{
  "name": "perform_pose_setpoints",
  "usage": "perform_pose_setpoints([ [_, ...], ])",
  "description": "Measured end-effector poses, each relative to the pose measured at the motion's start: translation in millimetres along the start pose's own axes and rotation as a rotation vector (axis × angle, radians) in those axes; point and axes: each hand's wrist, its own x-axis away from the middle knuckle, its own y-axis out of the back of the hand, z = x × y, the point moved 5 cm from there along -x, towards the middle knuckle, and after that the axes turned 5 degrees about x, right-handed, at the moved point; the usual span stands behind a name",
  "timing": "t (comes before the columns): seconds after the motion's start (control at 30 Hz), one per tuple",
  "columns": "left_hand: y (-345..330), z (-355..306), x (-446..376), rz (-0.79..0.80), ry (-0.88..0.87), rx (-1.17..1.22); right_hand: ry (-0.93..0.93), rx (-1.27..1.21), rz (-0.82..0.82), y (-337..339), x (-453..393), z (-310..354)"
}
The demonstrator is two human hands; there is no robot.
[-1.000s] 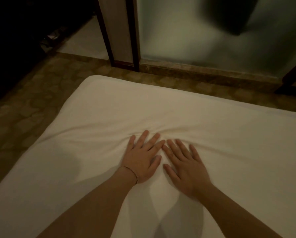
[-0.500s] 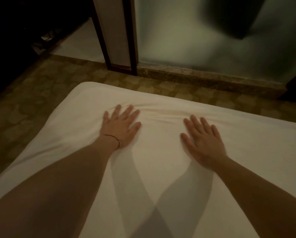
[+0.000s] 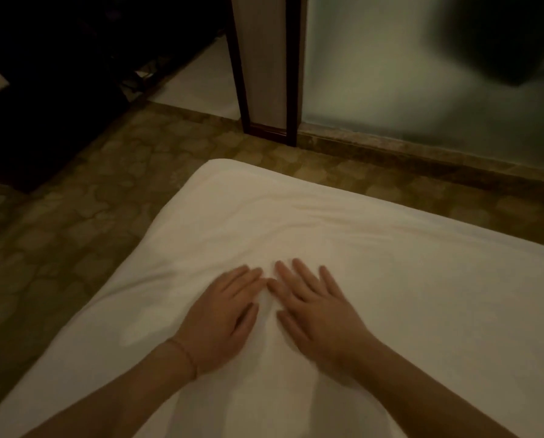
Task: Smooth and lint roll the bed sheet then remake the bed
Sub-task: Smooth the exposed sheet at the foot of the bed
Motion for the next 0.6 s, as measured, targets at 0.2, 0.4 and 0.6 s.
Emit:
perform_pose_setpoints([
  [0.2, 34.2, 108.7, 57.5, 0.139, 0.263, -0.111, 0.234, 0.093, 0.046, -18.8, -71.2, 67.4],
  [0.4, 43.8, 162.2, 30.7, 0.073, 0.696, -0.103, 0.194, 0.077, 0.042, -14.4, -122.1, 82.8],
  [0.6, 45.9, 171.4, 31.1, -0.04, 0.951, -0.031, 0.061, 0.105, 0.018, -7.6, -173.6, 62.0],
])
